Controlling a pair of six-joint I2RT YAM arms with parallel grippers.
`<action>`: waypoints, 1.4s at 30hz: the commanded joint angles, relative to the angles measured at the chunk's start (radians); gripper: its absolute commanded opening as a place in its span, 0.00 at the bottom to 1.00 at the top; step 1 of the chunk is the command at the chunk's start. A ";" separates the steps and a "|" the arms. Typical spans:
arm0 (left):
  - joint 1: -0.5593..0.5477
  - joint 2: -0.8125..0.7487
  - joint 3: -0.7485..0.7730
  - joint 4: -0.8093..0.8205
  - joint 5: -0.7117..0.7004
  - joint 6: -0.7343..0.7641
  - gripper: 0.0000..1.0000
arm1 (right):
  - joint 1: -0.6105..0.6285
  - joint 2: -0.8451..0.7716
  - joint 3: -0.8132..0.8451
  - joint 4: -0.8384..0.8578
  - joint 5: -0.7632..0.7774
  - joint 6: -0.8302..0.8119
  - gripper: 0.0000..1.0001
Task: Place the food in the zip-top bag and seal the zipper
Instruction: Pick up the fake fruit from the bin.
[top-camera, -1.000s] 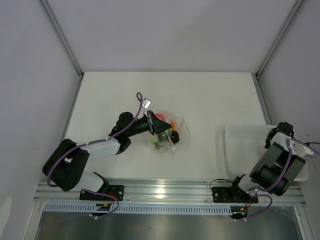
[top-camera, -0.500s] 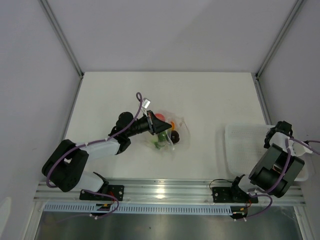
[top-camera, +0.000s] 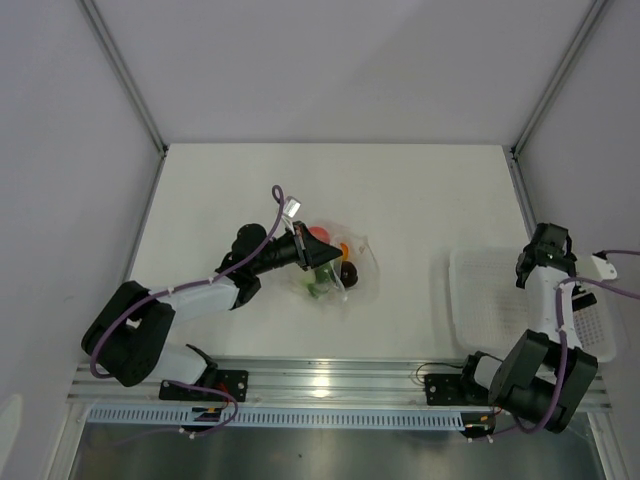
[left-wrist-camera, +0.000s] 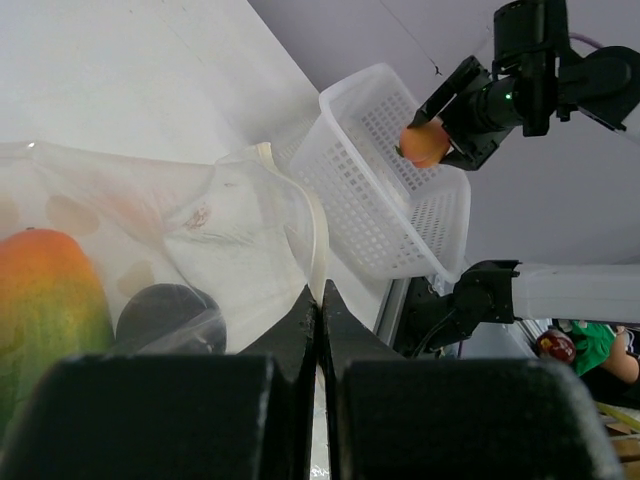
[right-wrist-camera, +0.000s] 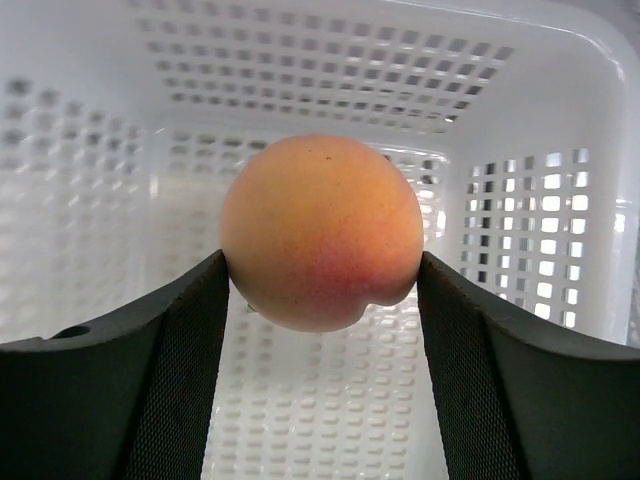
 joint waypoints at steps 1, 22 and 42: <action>0.007 -0.027 -0.004 0.013 -0.020 0.035 0.01 | 0.058 -0.063 0.051 -0.009 -0.018 -0.055 0.00; -0.005 -0.039 -0.003 -0.024 -0.049 0.066 0.01 | 0.932 -0.198 0.155 0.156 -0.488 -0.441 0.00; -0.006 -0.053 0.000 -0.026 -0.042 0.076 0.01 | 1.282 0.212 0.350 0.308 -0.537 -0.489 0.00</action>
